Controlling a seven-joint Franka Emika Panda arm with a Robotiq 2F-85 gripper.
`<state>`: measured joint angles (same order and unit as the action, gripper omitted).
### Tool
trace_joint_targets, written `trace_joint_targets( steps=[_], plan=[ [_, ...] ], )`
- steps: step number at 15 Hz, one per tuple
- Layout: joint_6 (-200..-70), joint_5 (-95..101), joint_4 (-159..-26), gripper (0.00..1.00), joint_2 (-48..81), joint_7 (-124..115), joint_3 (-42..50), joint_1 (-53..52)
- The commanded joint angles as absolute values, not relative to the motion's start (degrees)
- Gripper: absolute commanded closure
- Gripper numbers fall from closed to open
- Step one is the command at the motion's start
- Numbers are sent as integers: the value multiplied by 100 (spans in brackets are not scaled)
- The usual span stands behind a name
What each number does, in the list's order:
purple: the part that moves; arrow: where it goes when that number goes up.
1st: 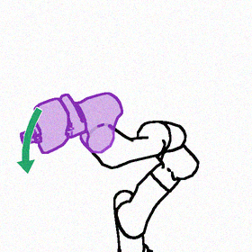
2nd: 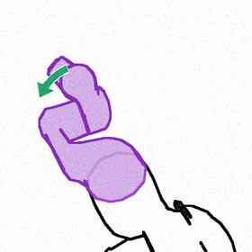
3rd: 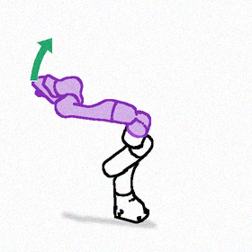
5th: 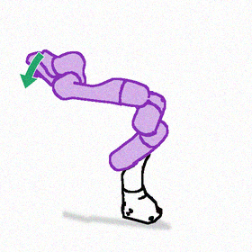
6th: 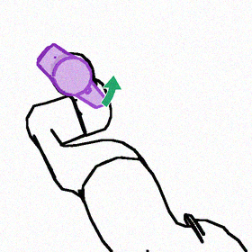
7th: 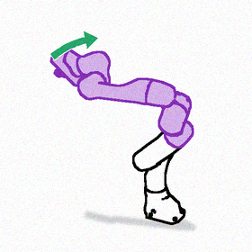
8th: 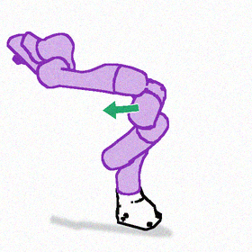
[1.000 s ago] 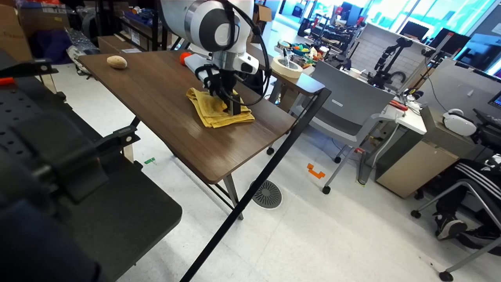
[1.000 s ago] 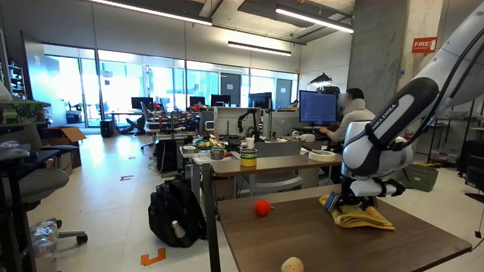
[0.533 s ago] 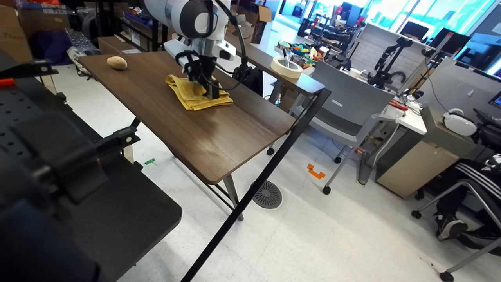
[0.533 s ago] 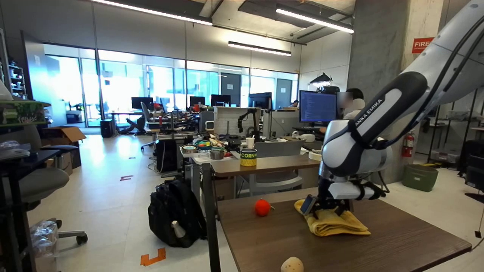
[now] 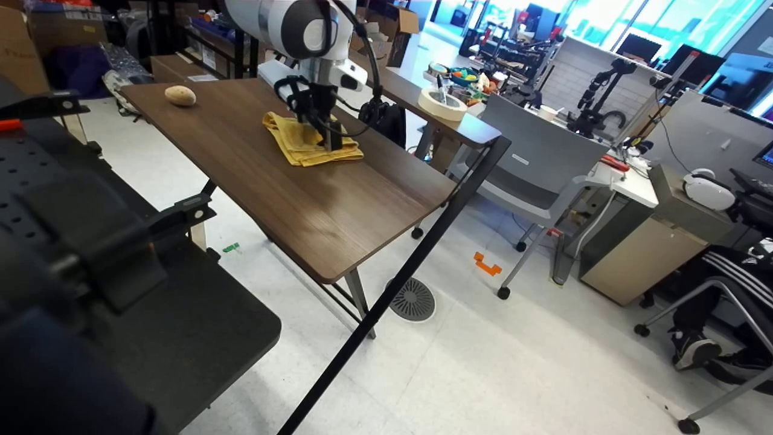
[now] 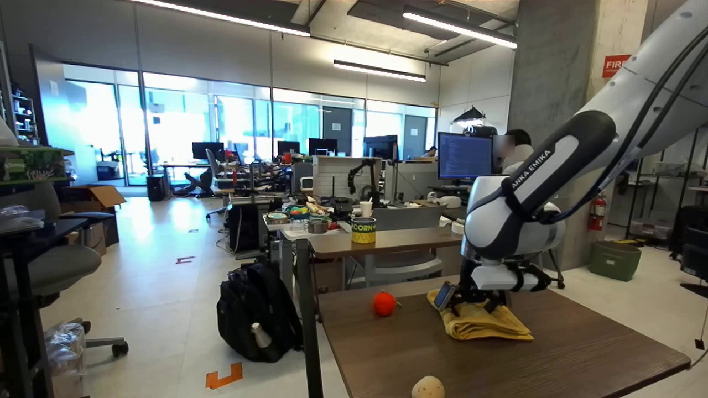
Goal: Use the towel to wipe the table
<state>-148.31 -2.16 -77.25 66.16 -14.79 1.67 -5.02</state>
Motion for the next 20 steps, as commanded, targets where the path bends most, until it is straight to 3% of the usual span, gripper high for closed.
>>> trace_joint_targets(
  steps=[1, 6, 14, 20],
  plan=[
    [-14671, -429, -7010, 0, 7116, -1732, 495, -104],
    [-14483, -528, -6654, 0, 7364, -1815, 456, 208],
    [-14861, -448, -7147, 0, 6993, -1679, -104, -691],
    [-14693, -437, -6458, 0, 7386, -2010, 246, -887]
  ],
)
